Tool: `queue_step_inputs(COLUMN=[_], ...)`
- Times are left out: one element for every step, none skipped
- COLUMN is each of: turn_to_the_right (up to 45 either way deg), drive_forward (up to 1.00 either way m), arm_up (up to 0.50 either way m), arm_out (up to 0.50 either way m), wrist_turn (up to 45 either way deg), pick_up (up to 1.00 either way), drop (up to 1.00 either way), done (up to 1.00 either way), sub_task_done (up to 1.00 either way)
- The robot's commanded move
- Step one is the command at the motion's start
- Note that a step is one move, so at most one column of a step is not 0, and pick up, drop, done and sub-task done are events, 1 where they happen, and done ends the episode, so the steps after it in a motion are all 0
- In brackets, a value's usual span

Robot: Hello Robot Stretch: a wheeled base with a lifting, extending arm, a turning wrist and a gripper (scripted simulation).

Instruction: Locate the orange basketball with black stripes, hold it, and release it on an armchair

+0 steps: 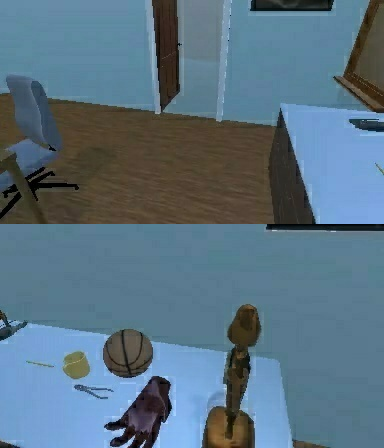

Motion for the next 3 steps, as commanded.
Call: queue_step_inputs(turn_to_the_right=[-15.0, 0.0, 0.0], drive_forward=[0.0, 0.0, 0.0], arm_up=[0.0, 0.5, 0.38], arm_out=[0.0, 0.0, 0.0], wrist_turn=[0.0, 0.0, 0.0], pick_up=[0.0, 0.0, 0.0], drop=[0.0, 0.0, 0.0], done=[0.0, 0.0, 0.0], sub_task_done=[0.0, 0.0, 0.0])
